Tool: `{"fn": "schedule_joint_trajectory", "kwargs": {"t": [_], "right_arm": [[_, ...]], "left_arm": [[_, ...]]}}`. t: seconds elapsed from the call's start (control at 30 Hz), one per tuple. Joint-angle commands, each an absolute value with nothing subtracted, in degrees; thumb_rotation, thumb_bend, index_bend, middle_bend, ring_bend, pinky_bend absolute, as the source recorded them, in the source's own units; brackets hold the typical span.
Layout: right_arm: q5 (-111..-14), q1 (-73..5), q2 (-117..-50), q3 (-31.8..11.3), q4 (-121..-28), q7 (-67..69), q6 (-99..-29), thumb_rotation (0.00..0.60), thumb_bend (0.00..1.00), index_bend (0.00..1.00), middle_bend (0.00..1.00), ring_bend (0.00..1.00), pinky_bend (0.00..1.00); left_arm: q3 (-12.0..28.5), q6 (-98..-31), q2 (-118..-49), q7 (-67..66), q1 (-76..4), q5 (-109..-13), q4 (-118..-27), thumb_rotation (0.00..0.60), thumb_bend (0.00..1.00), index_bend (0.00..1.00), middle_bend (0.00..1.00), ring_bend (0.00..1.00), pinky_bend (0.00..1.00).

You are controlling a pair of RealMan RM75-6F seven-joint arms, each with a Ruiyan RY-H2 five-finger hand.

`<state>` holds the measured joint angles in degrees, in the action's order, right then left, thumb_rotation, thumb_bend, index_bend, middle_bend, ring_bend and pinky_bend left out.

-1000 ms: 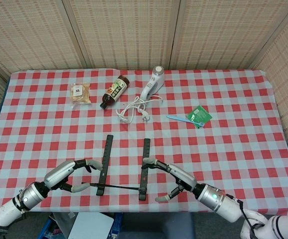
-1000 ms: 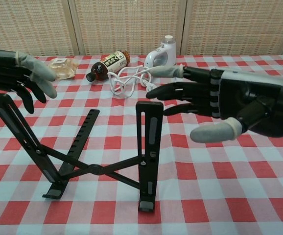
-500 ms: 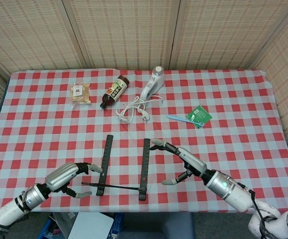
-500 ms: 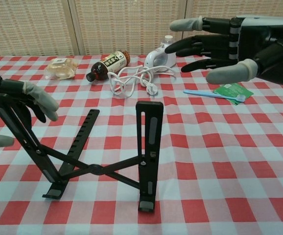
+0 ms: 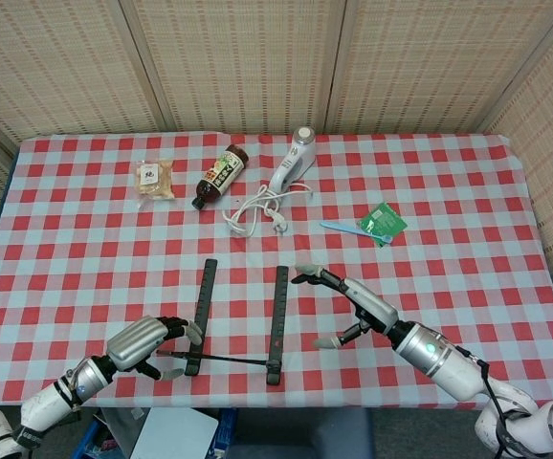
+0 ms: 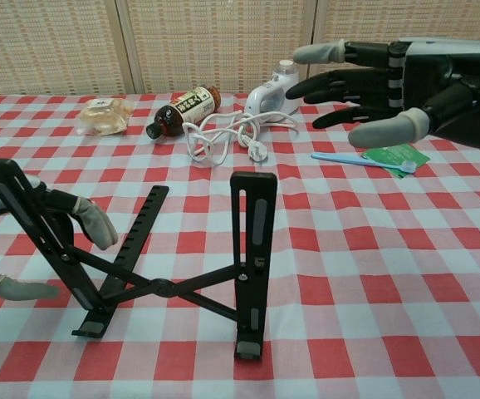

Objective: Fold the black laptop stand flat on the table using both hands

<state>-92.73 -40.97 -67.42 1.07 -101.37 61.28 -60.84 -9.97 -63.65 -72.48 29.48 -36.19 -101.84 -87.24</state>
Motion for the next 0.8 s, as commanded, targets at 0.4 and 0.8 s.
{"fn": "schedule_joint_trajectory", "kwargs": {"t": [0.4,0.8], "right_arm": [[-93.1,-40.5,-67.9,0.5,-101.2,61.2,-60.5,0.6,0.05,0.07,0.18,0.04,0.09],[-92.9,-39.2,-68.1,0.5,-100.0,61.7,-61.3,0.6,0.05,0.07,0.18,0.04,0.09]], "left_arm": [[-8.5,-61.5,-75.7,22.2,-34.8,-97.7,-85.3,0.6,0.24,0.41,0.27,0.27,0.37],[-7.8,-60.9,-76.7,19.9,-34.4,-96.3,-85.3,0.6,0.27,0.44,0.27,0.27,0.37]]}}
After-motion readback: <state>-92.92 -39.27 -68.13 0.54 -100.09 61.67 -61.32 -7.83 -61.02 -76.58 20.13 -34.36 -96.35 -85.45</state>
